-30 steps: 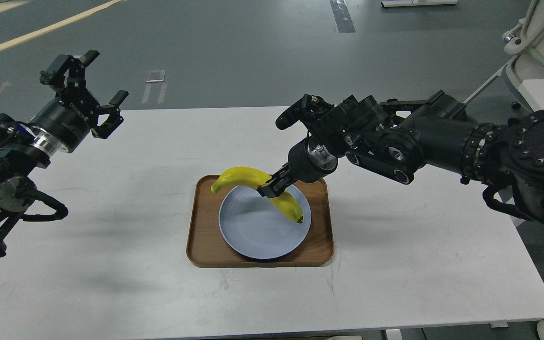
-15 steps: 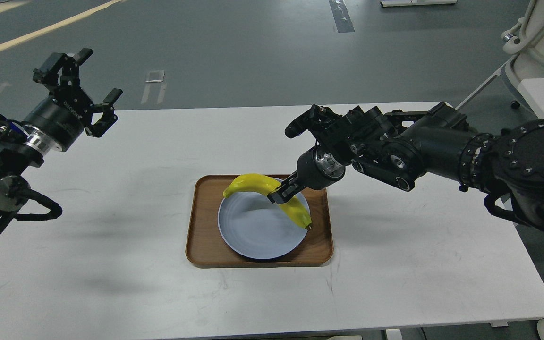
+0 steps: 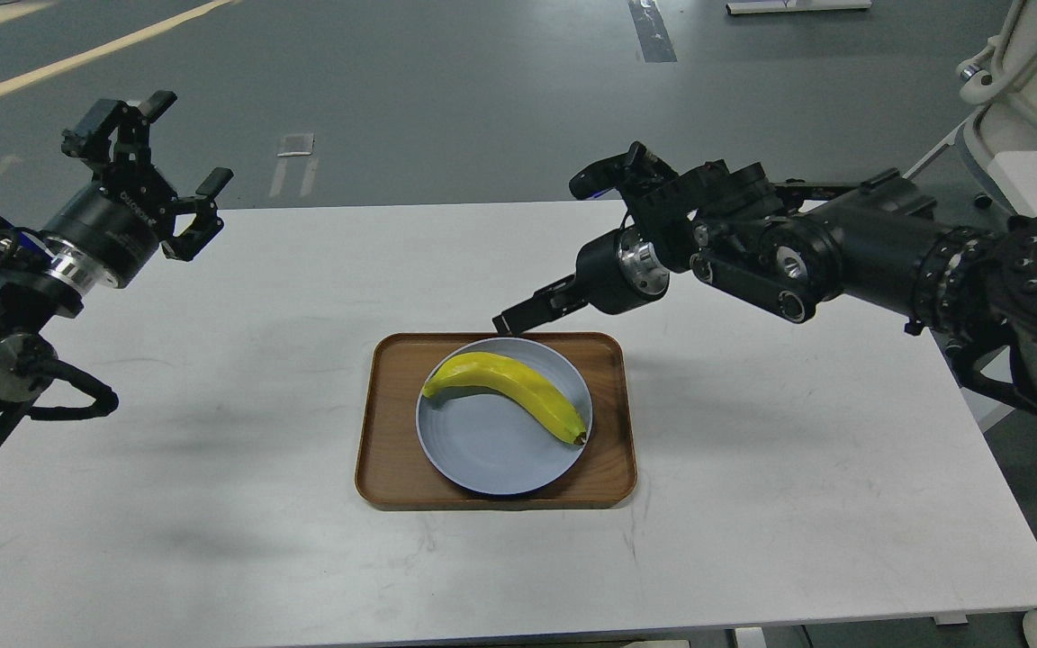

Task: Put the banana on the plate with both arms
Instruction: 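Lower the banana onto the blue plate and release it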

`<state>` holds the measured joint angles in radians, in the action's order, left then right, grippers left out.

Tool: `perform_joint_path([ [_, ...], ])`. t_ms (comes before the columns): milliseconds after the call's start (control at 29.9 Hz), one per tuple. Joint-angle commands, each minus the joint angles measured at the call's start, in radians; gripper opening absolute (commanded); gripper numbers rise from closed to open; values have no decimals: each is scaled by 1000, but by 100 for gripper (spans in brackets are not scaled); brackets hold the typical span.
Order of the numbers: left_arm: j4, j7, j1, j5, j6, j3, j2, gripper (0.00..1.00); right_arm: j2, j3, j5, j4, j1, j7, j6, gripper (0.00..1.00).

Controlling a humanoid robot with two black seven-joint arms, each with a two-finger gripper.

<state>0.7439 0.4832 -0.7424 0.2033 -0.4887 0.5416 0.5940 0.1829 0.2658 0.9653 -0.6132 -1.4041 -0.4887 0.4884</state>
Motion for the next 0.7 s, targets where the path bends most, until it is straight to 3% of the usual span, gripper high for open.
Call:
perform_joint_path([
  [0,0,0,1,1,0,0,-6,98,110,-138,-187,29,46,0,0,99],
  [100,-1,1,3,1,0,0,-29,98,168,-259,-389,76,152,0,0,99],
  [335,-24,0,6,2,0,12,-112,98,176,-563,-718,156,431,0,0,100],
  [669,-98,0,15,2,0,12,-194,98,148,-769,-790,148,617,0,0,100],
])
